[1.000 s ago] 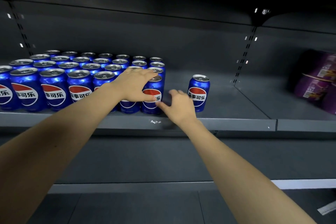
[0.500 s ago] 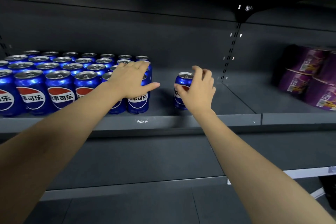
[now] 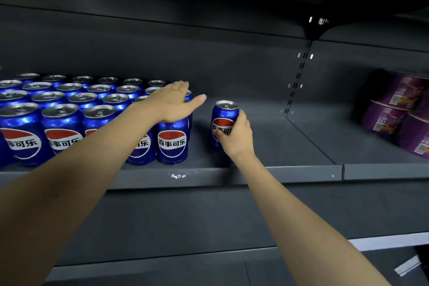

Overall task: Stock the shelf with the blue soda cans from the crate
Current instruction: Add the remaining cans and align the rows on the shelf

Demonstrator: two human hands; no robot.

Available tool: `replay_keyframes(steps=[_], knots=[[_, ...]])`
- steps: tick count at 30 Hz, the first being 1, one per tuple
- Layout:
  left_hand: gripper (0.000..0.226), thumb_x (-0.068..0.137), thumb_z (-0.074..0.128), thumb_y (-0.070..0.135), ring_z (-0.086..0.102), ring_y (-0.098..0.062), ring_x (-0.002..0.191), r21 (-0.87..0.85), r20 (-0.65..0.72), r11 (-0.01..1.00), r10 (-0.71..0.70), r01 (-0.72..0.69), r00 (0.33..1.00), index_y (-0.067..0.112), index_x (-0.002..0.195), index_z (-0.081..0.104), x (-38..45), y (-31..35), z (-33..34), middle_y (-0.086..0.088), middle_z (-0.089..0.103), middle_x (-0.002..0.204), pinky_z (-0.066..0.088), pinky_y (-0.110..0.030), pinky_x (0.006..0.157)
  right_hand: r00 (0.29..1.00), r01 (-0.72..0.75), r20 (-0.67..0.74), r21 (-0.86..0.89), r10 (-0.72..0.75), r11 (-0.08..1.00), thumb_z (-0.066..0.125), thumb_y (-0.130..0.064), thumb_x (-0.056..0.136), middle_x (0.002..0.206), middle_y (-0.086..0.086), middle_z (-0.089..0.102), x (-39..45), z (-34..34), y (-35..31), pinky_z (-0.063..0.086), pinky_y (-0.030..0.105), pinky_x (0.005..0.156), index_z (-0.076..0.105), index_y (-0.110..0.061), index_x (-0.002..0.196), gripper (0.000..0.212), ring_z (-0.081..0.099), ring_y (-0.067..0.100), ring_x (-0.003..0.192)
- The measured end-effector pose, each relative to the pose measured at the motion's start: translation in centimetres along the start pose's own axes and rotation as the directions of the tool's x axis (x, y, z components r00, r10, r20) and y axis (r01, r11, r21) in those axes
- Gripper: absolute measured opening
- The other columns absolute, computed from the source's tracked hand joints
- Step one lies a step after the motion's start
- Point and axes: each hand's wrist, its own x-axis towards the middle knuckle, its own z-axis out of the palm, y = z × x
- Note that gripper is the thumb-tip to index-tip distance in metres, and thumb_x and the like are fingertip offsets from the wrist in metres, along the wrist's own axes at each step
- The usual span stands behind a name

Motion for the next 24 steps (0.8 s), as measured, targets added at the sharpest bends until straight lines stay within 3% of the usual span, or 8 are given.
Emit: replay_keyframes(steps=[6,14,18,22,24], knots=[[0.083,0.091,0.019,0.067,0.007,-0.017,0.146,0.050,0.083,0.999,-0.018,0.014,0.996,0.010,0.151,0.010,2.1,-0.1,0.0,-0.004,0.008,0.159,0.011,-0.035,0.117,0.998,0.015,0.062,0.028,-0.017,0.999,0.070,-0.017,0.084,0.139,0.012,0.039,2.6,2.8,-0.9,0.039,0.033,0.100,0.024,-0.012,0.146,0.078,0.046,0.027,0.123],[0.085,0.089,0.015,0.070,0.010,-0.019,0.146,-0.029,0.144,0.998,-0.049,0.053,0.988,0.011,0.150,0.017,4.5,-0.6,0.5,-0.002,0.009,0.159,0.013,-0.038,0.118,0.996,0.026,0.085,0.027,-0.029,0.999,0.069,-0.019,0.085,0.141,0.013,0.035,5.2,6.0,-0.9,0.039,0.039,0.104,0.018,-0.011,0.148,0.081,0.043,0.030,0.126],[0.082,0.087,0.020,0.071,0.037,-0.024,0.131,-0.056,0.187,0.995,-0.071,0.083,0.980,0.008,0.136,0.040,4.9,-0.9,1.1,-0.007,0.035,0.147,0.032,-0.039,0.106,0.994,0.048,0.095,0.009,-0.049,0.999,0.069,-0.020,0.086,0.141,0.013,0.035,6.2,6.1,-0.3,0.036,0.033,0.101,0.017,-0.011,0.148,0.082,0.042,0.028,0.126],[0.073,0.090,0.029,0.065,0.038,-0.024,0.131,-0.097,0.170,0.993,-0.044,0.061,0.985,0.008,0.134,0.044,4.8,-0.9,1.2,-0.008,0.040,0.143,0.032,-0.037,0.105,0.993,0.033,0.117,0.020,-0.035,0.999,0.069,-0.019,0.085,0.140,0.013,0.037,7.5,6.6,-0.3,0.036,0.034,0.100,0.018,-0.011,0.148,0.082,0.042,0.028,0.126],[0.057,0.092,0.033,0.059,0.044,-0.026,0.125,-0.103,0.144,0.993,-0.034,0.049,0.989,0.011,0.116,0.054,4.6,-0.8,1.1,-0.009,0.049,0.133,0.035,-0.037,0.101,0.992,0.031,0.120,0.037,-0.035,0.999,0.070,-0.018,0.084,0.138,0.013,0.038,8.1,7.0,-0.3,0.038,0.035,0.099,0.020,-0.012,0.148,0.081,0.043,0.028,0.124]])
